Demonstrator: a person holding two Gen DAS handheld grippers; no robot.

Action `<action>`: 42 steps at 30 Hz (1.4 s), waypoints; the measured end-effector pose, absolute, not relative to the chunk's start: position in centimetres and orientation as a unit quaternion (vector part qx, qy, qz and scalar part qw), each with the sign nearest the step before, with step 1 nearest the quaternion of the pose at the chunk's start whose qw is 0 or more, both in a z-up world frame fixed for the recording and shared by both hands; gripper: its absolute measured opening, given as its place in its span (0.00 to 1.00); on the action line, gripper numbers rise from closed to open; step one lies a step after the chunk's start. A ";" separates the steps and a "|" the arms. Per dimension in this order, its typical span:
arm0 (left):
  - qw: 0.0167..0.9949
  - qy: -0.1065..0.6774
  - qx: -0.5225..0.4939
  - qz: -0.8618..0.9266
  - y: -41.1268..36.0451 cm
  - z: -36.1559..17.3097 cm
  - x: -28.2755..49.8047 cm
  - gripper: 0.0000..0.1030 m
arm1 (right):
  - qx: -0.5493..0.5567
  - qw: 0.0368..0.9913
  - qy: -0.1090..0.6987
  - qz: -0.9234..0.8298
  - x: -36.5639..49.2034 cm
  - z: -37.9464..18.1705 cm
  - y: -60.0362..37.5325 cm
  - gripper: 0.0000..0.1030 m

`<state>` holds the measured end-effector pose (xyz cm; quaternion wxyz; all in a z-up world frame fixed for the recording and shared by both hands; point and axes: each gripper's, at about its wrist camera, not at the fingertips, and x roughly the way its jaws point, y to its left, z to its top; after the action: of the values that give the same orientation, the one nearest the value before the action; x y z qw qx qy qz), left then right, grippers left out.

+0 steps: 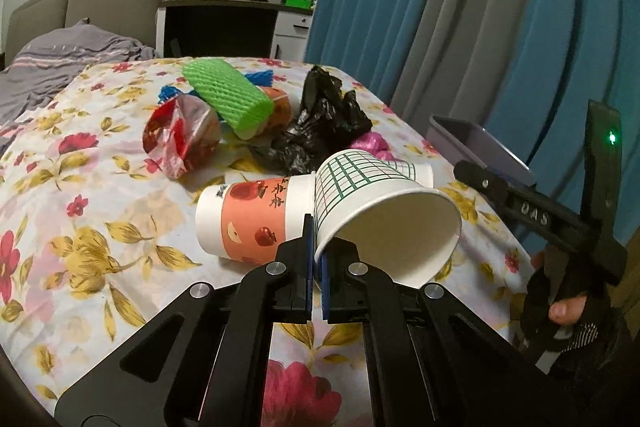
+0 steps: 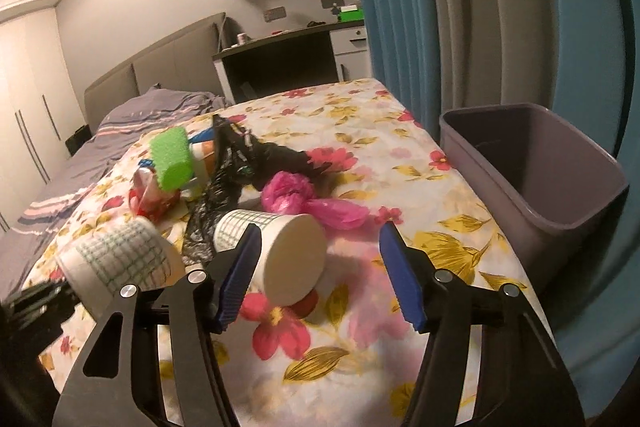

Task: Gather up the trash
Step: 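Grasp the black plastic bag with the right tool while the left tool holds the grid cup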

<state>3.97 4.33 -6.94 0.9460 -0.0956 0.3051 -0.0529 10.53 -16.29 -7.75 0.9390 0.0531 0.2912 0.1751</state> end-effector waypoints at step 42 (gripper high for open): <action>0.954 0.268 -0.131 -0.006 7.9 -4.2 8.7 0.02 | -0.026 0.901 0.334 0.275 21.5 -5.0 -10.1 0.01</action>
<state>8.72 7.86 -4.22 0.9543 -0.1313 0.2685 -0.0057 21.52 -10.15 -4.96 0.9013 -0.0263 0.3336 0.2750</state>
